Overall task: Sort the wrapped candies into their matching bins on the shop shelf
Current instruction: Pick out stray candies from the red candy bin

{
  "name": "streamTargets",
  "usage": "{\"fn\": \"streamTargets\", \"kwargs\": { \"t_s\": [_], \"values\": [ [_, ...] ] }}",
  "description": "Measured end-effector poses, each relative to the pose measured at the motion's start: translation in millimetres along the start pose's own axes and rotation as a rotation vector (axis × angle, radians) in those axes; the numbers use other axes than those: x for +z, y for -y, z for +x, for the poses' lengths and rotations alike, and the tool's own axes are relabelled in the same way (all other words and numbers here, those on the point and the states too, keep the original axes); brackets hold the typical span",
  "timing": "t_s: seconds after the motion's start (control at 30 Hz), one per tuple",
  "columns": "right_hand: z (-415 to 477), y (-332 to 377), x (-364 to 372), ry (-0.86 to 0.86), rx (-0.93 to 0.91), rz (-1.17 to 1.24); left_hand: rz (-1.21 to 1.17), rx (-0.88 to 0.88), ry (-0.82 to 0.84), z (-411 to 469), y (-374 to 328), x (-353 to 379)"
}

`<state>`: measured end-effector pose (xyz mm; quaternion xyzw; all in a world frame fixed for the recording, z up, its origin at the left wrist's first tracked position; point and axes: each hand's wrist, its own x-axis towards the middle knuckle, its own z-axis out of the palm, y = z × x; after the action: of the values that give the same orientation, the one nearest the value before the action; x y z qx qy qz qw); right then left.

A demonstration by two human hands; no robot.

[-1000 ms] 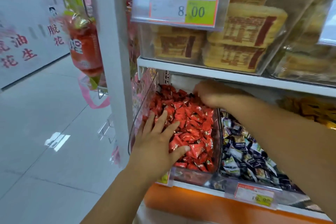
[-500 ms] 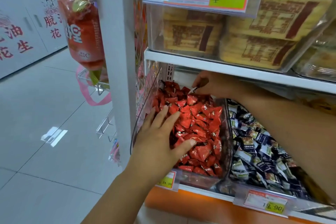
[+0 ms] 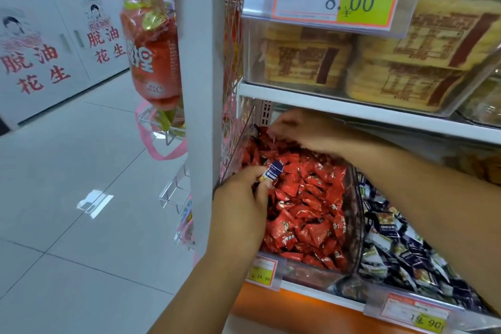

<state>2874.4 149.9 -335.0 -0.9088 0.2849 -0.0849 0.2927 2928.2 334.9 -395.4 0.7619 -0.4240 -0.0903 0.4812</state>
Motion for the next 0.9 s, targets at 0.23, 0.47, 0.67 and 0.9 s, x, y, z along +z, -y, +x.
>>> {"fn": "streamTargets", "kwargs": {
  "t_s": [0.23, 0.47, 0.67, 0.9],
  "values": [
    [65, -17, 50, 0.040, 0.052, -0.376, -0.044, -0.018, -0.022, -1, 4, -1],
    [47, -20, 19, 0.062, -0.049, -0.227, -0.048, -0.011, -0.006, 0, 6, -2],
    [-28, -19, -19, 0.155, 0.039, 0.004, -0.248, -0.077, 0.019, 0, -3, -7],
    [-73, 7, 8, 0.241, 0.013, 0.401, -0.443, -0.209, 0.173, 0, -19, -10]
  ]
}}
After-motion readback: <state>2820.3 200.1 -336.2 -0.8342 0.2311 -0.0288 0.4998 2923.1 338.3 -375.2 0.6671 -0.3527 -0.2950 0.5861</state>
